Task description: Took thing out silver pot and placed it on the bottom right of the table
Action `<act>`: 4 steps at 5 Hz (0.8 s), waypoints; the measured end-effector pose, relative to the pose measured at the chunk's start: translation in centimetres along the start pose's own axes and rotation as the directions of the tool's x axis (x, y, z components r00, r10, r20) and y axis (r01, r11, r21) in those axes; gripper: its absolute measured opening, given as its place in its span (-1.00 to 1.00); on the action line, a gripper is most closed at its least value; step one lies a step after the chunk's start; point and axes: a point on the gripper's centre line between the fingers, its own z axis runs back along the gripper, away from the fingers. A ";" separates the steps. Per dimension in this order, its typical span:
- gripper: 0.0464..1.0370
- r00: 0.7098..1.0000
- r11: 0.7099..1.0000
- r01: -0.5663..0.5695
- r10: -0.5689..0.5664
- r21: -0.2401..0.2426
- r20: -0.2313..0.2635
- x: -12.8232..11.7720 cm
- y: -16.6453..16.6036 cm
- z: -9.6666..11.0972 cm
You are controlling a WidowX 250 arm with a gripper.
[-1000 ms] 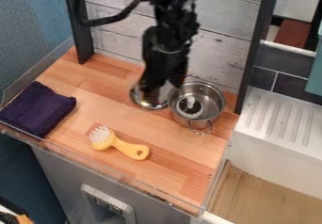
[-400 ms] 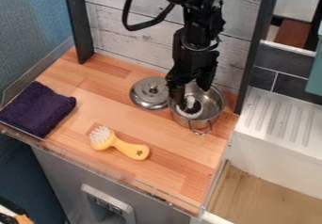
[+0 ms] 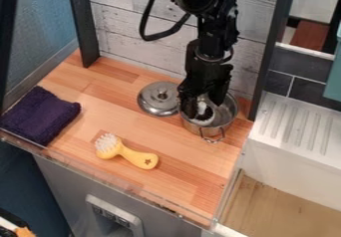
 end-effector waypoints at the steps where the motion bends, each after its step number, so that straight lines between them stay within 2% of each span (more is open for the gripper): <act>1: 0.29 1.000 1.000 -0.012 0.012 0.009 0.015 0.3 0.1 -0.1; 2: -0.34 1.000 1.000 -0.014 0.014 0.012 0.020 0.3 0.1 0.0; 3: -0.66 1.000 1.000 -0.013 0.013 0.012 0.019 0.3 0.1 0.0; 4: -0.66 1.000 1.000 -0.016 0.016 0.012 0.025 0.3 0.1 0.0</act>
